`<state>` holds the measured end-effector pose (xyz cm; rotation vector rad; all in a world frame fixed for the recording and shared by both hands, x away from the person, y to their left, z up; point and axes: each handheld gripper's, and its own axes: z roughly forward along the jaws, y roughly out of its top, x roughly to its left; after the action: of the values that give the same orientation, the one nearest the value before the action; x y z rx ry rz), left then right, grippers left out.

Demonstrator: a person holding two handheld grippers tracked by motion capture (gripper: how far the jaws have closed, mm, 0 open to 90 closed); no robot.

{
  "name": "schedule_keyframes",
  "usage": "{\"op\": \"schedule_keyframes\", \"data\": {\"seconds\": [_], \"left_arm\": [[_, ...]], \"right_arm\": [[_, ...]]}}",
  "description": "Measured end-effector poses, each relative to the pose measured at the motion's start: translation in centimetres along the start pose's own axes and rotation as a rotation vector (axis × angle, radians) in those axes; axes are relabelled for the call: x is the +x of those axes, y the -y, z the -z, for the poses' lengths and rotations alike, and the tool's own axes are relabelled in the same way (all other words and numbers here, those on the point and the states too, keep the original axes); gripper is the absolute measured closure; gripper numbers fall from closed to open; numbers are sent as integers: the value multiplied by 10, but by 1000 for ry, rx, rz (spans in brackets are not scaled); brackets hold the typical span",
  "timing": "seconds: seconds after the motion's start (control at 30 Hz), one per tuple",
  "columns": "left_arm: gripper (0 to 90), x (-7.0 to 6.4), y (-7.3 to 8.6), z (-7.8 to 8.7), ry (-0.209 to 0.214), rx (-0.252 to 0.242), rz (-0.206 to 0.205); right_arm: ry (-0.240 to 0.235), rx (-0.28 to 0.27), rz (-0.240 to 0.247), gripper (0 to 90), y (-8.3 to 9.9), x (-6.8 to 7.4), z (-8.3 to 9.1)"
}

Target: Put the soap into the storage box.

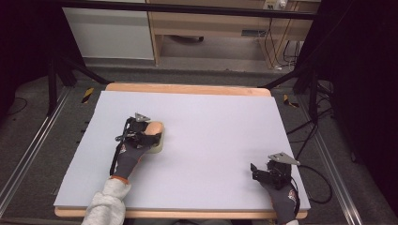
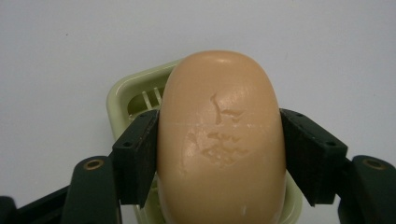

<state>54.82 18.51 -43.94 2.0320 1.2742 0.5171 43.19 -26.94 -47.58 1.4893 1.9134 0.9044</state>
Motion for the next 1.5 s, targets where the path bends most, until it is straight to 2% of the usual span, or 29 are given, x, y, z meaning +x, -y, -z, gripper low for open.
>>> {"op": "schedule_keyframes", "data": {"seconds": [0.23,0.67,1.07,1.2,1.4,1.5], "left_arm": [[317,3,2,-2,-3,3,9],[317,2,4,-7,-19,30,-4],[314,4,5,-10,-31,37,10],[311,4,6,-10,-27,34,16],[302,6,4,1,-22,-17,31],[301,7,3,5,-18,-24,32]], "right_arm": [[1,1,0,117,0,0,0],[2,0,-2,117,0,0,0],[3,0,-1,117,0,0,0],[3,0,-2,117,0,0,0],[4,-1,-1,117,0,0,0],[4,-1,0,117,0,0,1]]}}
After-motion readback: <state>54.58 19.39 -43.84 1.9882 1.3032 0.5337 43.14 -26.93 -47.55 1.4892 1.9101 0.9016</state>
